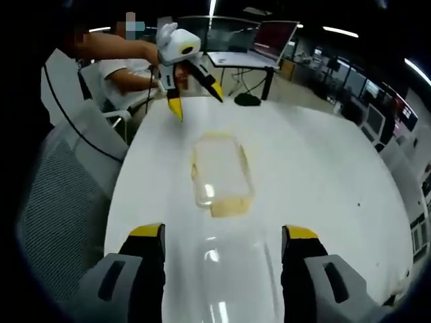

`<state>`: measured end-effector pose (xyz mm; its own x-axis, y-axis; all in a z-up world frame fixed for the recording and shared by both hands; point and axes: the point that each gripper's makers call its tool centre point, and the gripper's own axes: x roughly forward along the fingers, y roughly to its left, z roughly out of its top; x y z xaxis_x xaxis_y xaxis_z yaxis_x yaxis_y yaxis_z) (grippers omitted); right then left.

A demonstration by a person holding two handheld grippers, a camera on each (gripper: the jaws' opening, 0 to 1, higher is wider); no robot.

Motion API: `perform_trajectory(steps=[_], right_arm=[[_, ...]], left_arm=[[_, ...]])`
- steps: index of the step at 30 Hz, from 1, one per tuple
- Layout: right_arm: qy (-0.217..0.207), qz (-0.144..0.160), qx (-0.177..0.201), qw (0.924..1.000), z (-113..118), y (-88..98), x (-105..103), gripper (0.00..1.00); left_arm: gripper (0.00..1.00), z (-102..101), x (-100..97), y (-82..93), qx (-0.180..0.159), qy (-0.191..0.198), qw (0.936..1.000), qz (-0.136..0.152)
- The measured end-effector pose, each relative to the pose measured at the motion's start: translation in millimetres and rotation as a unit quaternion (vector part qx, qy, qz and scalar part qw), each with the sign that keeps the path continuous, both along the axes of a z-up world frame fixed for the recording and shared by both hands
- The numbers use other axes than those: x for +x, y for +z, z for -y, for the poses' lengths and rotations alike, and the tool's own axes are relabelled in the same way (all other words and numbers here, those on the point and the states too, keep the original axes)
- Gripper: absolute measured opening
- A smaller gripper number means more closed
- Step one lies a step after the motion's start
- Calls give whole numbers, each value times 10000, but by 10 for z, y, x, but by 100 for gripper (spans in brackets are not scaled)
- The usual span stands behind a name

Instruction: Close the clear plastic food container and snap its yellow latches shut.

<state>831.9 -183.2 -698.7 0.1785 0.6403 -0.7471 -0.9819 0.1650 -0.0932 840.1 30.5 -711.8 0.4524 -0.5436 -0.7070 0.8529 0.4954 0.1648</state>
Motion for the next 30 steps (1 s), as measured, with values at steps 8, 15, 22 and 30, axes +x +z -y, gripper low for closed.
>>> perform_trajectory(steps=[8,15,22,30], right_arm=[[-8,30,26,10000,-145,-78,118,63],[70,47,-134,9999,-236,-227,157,59],[103,-46,-313,9994,-285,-380,183,55],[210,-113,-467,9986,-409,-511,182,53]], left_arm=[[49,-59,95,-186,409,-353,9985,-63],[47,-66,174,-316,659,-635,9957,-154],[43,-79,211,-411,850,-904,9920,-249],[39,-60,236,-490,1031,-1230,9864,-354]])
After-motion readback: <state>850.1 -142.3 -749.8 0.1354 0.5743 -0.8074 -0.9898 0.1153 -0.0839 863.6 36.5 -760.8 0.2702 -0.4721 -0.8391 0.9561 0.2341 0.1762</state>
